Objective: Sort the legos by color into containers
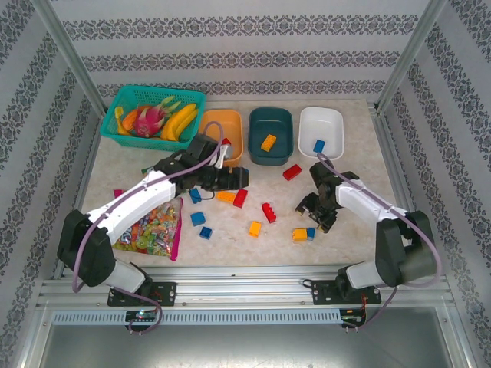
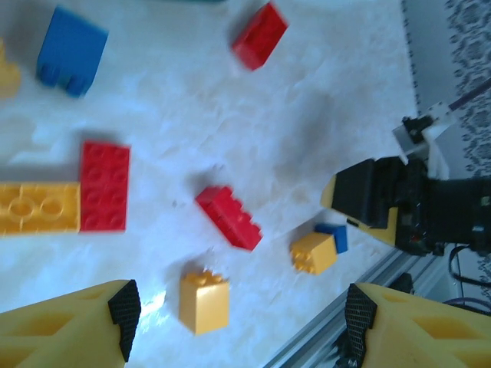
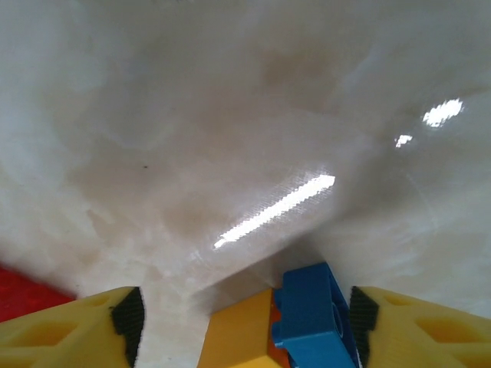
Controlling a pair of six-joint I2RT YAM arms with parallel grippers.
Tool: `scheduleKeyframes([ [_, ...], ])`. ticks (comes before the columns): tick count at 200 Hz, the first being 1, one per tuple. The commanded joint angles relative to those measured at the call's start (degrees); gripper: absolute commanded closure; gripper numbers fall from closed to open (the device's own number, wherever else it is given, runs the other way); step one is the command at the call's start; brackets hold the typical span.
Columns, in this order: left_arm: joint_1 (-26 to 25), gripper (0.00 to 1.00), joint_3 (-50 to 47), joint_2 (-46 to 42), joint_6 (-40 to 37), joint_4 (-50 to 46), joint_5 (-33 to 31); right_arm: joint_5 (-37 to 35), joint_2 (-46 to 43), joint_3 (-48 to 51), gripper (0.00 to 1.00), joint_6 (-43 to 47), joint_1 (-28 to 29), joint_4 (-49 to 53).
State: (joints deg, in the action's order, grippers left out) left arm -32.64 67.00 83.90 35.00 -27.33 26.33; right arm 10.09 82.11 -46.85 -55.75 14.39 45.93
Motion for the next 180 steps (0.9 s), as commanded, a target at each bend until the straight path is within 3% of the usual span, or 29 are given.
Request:
scheduleKeyframes([
  [1, -0.8, 0.27, -1.2, -3.8, 2.1, 3.5, -0.5, 1.7, 0.9, 2.0, 0.35, -0.3, 0.0, 0.7],
  [73, -1.5, 0.27, -1.2, -3.9, 1.8, 3.3, -0.7, 1.8, -0.2, 5.2, 0.46, -0.5, 1.0, 0.7],
  [180, -2.6, 0.28, -0.4, -1.9, 2.2, 4.4, 0.2, -1.3, -1.9, 4.6, 0.77, -2.2, 1.4, -1.5],
])
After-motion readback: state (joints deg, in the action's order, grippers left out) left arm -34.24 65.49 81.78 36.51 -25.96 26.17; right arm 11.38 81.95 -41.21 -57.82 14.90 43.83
